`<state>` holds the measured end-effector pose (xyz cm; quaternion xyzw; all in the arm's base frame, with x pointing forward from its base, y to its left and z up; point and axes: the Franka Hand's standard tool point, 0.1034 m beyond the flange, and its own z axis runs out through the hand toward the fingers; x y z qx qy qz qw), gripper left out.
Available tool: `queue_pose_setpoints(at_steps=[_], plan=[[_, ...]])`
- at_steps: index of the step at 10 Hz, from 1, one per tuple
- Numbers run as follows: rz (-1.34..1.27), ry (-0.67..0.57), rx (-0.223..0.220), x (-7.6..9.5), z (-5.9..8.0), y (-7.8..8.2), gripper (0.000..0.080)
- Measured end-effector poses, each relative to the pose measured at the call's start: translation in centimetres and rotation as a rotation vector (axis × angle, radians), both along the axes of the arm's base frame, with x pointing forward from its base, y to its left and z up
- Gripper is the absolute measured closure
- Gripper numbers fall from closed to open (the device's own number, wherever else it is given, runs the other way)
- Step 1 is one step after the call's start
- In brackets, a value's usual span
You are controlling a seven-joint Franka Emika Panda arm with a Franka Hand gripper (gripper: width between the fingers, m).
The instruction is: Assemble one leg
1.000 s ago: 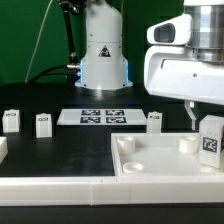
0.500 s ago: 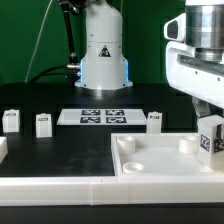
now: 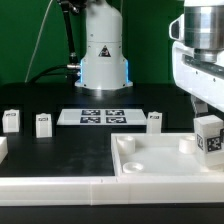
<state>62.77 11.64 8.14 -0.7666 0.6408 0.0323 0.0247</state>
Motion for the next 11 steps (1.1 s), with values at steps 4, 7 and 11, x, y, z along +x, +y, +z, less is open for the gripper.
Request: queue_pose_setpoints(at_steps=[4,7,11], plan=[[0.526,-0.037,0.006,0.03,-0.1,-0.04,0.0151],[0.85,-0.065,0.01,0.08,-0.17,-0.38,0.015],[1.22,-0.091,0.015,-0.02,-0.19,0.1,0.015]])
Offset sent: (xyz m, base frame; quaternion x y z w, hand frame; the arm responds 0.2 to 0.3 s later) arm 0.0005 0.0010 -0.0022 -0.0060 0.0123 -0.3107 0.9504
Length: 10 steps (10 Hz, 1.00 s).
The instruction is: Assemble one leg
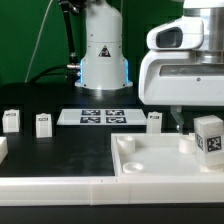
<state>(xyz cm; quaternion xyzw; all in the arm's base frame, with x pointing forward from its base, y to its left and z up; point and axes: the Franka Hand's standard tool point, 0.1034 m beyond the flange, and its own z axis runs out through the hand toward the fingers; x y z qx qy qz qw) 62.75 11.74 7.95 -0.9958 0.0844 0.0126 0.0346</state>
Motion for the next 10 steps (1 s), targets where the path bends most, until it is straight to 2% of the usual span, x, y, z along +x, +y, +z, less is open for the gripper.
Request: queue_pose_setpoints(at_steps=[3,5,6,7,10], plan=[[0.074,-0.005,0.0,-0.01,-0.01,0.02,0.015],[0.074,-0.005,0.0,-0.01,-0.01,0.01,0.0407],[0.074,-0.005,0.0,-0.01,-0.01,0.01,0.0407],[0.074,-0.005,0.0,0.0,-0.01,-0.01,0.0511],[0.055,-0.004,0.0,-0.01,-0.01,-0.01,0.0511]])
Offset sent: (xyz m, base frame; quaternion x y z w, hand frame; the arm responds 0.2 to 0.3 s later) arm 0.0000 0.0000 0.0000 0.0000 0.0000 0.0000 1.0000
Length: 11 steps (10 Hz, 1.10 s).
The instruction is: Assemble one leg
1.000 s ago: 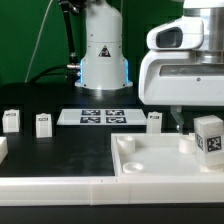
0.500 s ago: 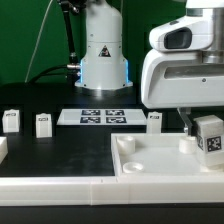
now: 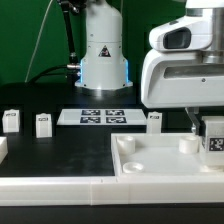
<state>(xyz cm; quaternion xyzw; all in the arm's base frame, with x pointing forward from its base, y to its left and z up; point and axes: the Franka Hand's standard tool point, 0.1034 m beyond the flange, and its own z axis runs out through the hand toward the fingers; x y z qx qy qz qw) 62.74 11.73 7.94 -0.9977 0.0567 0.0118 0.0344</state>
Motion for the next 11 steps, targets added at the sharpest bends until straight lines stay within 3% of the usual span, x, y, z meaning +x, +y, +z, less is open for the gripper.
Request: queue_pose_setpoints(at_steps=[11], plan=[[-1.207,0.065,-0.014,-0.04,-0.18,-0.18,0.0509]])
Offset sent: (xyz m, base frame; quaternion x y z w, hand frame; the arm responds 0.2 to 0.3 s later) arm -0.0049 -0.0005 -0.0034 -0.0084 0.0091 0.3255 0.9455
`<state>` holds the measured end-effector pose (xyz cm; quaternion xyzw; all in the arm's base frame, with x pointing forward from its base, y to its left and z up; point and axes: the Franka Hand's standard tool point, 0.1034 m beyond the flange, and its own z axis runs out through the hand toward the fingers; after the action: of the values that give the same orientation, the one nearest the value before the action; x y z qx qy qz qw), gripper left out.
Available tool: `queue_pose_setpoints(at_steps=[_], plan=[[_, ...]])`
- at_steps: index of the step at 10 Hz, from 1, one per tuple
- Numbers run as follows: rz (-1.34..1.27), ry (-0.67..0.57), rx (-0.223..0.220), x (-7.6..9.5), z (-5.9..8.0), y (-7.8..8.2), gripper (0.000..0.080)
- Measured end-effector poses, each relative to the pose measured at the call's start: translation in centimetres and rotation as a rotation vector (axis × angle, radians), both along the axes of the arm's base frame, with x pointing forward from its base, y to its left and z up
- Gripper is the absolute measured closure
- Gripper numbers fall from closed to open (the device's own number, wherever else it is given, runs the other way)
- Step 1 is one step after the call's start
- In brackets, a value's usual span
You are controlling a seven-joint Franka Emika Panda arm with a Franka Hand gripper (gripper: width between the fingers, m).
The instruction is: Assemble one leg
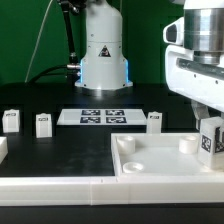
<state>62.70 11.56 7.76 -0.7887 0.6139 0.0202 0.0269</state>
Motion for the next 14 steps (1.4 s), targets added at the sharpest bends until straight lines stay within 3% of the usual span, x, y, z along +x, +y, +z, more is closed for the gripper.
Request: queue_pose_setpoints(at_steps=[3,4,5,6,14], plan=[[-0.07,0.006,0.004,0.0,-0.04,0.03,0.05],[-0.052,0.004,0.004,0.0,-0.06,-0.02,0.0316],[0.022,-0.001,0.008,0.05,-0.08,-0.2,0.0316],[0.044,-0.002,0.008,0.02,-0.1,-0.11,0.0178],[0.876,-0.036,0.01,-0.04,0.02,0.4,0.015]])
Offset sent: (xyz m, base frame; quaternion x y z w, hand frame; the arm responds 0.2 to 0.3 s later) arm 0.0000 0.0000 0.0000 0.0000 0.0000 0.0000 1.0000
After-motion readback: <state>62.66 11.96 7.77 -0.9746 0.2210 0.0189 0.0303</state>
